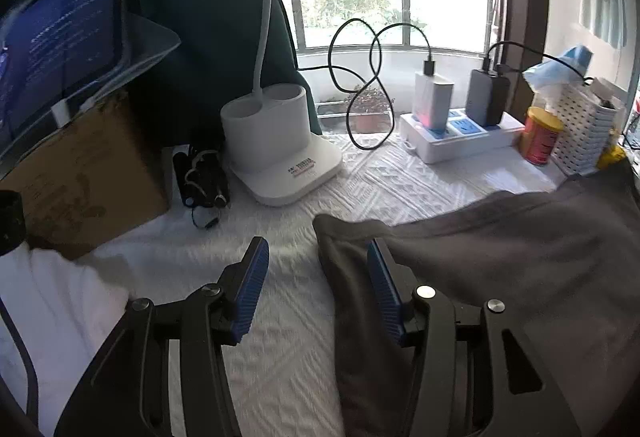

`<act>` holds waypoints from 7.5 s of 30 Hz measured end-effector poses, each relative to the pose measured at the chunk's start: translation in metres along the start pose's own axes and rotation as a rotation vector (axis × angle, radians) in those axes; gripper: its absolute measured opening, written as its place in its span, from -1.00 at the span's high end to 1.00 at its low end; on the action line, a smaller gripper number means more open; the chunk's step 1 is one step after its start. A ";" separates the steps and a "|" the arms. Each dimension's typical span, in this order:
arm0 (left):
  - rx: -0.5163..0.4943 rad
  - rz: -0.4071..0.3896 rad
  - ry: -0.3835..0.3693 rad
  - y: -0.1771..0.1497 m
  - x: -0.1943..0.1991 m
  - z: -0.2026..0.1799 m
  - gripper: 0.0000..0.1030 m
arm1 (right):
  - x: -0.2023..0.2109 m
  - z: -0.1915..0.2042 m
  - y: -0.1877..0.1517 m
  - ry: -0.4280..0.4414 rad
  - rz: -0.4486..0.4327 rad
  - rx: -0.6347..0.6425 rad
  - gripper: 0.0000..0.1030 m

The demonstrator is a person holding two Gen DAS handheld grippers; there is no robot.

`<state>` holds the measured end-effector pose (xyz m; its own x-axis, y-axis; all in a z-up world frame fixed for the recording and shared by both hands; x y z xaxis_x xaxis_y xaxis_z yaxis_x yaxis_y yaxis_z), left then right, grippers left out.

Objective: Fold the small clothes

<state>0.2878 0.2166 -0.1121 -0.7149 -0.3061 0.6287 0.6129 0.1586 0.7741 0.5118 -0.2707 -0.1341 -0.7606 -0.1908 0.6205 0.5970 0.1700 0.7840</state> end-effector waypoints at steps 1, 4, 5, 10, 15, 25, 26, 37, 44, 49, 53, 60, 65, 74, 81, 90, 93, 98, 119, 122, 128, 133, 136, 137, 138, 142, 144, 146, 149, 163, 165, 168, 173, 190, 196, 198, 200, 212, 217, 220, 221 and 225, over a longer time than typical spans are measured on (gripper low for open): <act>0.004 -0.002 -0.003 -0.001 0.005 0.000 0.00 | 0.003 0.000 0.001 0.001 -0.004 -0.001 0.44; 0.022 -0.014 -0.014 -0.006 0.021 -0.002 0.00 | 0.014 0.000 0.001 0.004 -0.014 -0.004 0.44; 0.027 -0.018 -0.019 -0.008 0.026 -0.003 0.00 | 0.018 0.001 0.001 0.006 -0.017 -0.002 0.44; 0.030 -0.025 -0.027 -0.017 0.046 -0.008 0.00 | 0.034 0.002 -0.003 0.015 -0.027 0.009 0.44; 0.040 -0.035 -0.042 -0.025 0.066 -0.013 0.00 | 0.051 0.004 -0.009 0.027 -0.043 0.005 0.44; 0.057 -0.011 -0.055 -0.057 0.089 -0.016 0.00 | 0.084 -0.003 -0.031 0.025 -0.052 0.005 0.44; 0.057 -0.004 -0.060 -0.062 0.091 -0.017 0.00 | 0.086 -0.004 -0.033 0.023 -0.053 0.002 0.44; 0.083 0.011 -0.098 -0.091 0.118 -0.016 0.00 | 0.125 -0.028 -0.073 -0.008 -0.057 -0.026 0.44; 0.066 0.001 -0.134 -0.103 0.137 -0.025 0.00 | 0.141 -0.040 -0.109 0.000 -0.008 -0.012 0.44; 0.105 0.008 -0.156 -0.117 0.148 -0.023 0.00 | 0.147 -0.045 -0.138 0.016 0.047 -0.001 0.06; 0.130 0.045 -0.170 -0.134 0.153 -0.022 0.00 | 0.149 -0.045 -0.159 0.028 0.062 -0.009 0.04; 0.239 0.080 -0.256 -0.162 0.164 -0.019 0.00 | 0.156 -0.040 -0.177 0.044 0.077 -0.024 0.04; 0.216 0.144 -0.276 -0.180 0.161 -0.028 0.00 | 0.157 -0.032 -0.193 0.074 0.098 -0.042 0.05; 0.140 0.084 -0.245 -0.189 0.159 -0.032 0.03 | 0.161 -0.016 -0.198 0.055 0.072 -0.021 0.05; 0.134 0.095 -0.283 -0.190 0.160 -0.032 0.92 | 0.162 -0.005 -0.198 0.085 0.079 0.015 0.76; 0.092 0.043 -0.274 -0.176 0.180 -0.025 0.92 | 0.188 -0.005 -0.193 0.074 0.056 0.026 0.81; 0.087 0.032 -0.274 -0.173 0.183 -0.022 0.92 | 0.200 -0.003 -0.192 0.065 0.043 0.046 0.81; 0.076 0.037 -0.279 -0.177 0.188 -0.018 0.92 | 0.216 -0.001 -0.195 0.055 0.035 0.072 0.81; 0.055 0.132 -0.319 -0.212 0.187 -0.020 0.75 | 0.228 -0.006 -0.247 0.005 0.086 0.001 0.80; 0.053 0.130 -0.315 -0.210 0.188 -0.018 0.56 | 0.230 -0.009 -0.246 0.018 0.082 -0.038 0.80; 0.096 0.074 -0.229 -0.192 0.189 0.000 -0.31 | 0.234 -0.020 -0.240 0.023 0.076 -0.095 0.59; 0.106 0.072 -0.200 -0.175 0.179 0.002 -0.31 | 0.234 -0.036 -0.222 -0.020 0.039 -0.099 0.37; 0.112 0.067 -0.201 -0.162 0.172 -0.001 -0.31 | 0.224 -0.044 -0.209 -0.029 0.029 -0.101 0.37; 0.113 0.071 -0.195 -0.158 0.167 -0.002 -0.31 | 0.217 -0.046 -0.205 -0.029 0.028 -0.105 0.37; 0.114 0.074 -0.191 -0.154 0.161 -0.003 -0.31 | 0.212 -0.047 -0.202 -0.029 0.031 -0.106 0.37; 0.113 0.097 -0.183 -0.144 0.143 -0.007 -0.31 | 0.186 -0.047 -0.183 -0.007 0.047 -0.105 0.37; 0.119 0.116 -0.177 -0.140 0.134 -0.009 -0.31 | 0.173 -0.046 -0.174 0.010 0.058 -0.098 0.37; 0.122 0.134 -0.173 -0.137 0.125 -0.011 -0.31 | 0.159 -0.043 -0.169 0.029 0.084 -0.077 0.37; 0.121 0.162 -0.154 -0.135 0.114 -0.014 -0.31 | 0.137 -0.036 -0.162 0.044 0.123 -0.033 0.37; 0.056 0.187 -0.111 -0.112 0.097 -0.043 -0.31 | 0.110 -0.028 -0.153 0.089 0.152 0.037 0.86; 0.043 0.174 -0.125 -0.106 0.097 -0.048 -0.31 | 0.110 -0.029 -0.153 0.077 0.149 0.034 0.86; 0.022 0.142 -0.149 -0.094 0.099 -0.053 -0.31 | 0.109 -0.033 -0.152 0.049 0.144 0.026 0.86; -0.037 0.113 -0.190 -0.081 0.101 -0.061 -0.31 | 0.109 -0.037 -0.151 0.003 0.141 0.013 0.85; -0.087 0.030 -0.329 -0.073 0.105 -0.071 -0.31 | 0.171 -0.016 -0.154 -0.098 0.093 -0.049 0.08; -0.079 0.014 -0.358 -0.077 0.113 -0.071 -0.31 | 0.190 -0.001 -0.181 -0.073 0.123 -0.077 0.08; -0.093 0.019 -0.373 -0.082 0.114 -0.075 -0.31 | 0.194 0.004 -0.189 -0.071 0.143 -0.070 0.07; -0.112 0.023 -0.381 -0.087 0.115 -0.078 -0.31 | 0.200 0.006 -0.199 -0.075 0.165 -0.064 0.07; -0.085 0.028 -0.455 -0.091 0.121 -0.081 -0.31 | 0.234 0.002 -0.255 -0.112 0.294 -0.207 0.07; -0.085 0.063 -0.462 -0.099 0.113 -0.082 -0.32 | 0.232 0.023 -0.255 -0.038 0.292 -0.271 -0.80; -0.084 0.068 -0.463 -0.099 0.112 -0.080 -0.32 | 0.227 0.039 -0.254 -0.046 0.302 -0.241 -1.00; -0.082 0.064 -0.460 -0.098 0.112 -0.079 -0.32 | 0.226 0.042 -0.253 -0.049 0.303 -0.232 -1.00; -0.067 0.057 -0.447 -0.093 0.112 -0.071 -0.32 | 0.221 0.036 -0.241 -0.024 0.258 -0.323 -1.00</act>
<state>0.1744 0.1006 -0.1189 -0.7451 0.1393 0.6522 0.6657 0.0978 0.7397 0.1906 -0.3186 -0.1862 -0.5792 -0.1587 0.7995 0.8151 -0.1037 0.5699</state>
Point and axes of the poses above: each gripper's, at about its wrist camera, not at the fingertips, and x roughly against the way its jaws point, z to its left, y to its top, the point moved 9 cm from there along -x, roughly the way its jaws point, and after that the axes turned 3 degrees about -z, right-handed, at the moved point
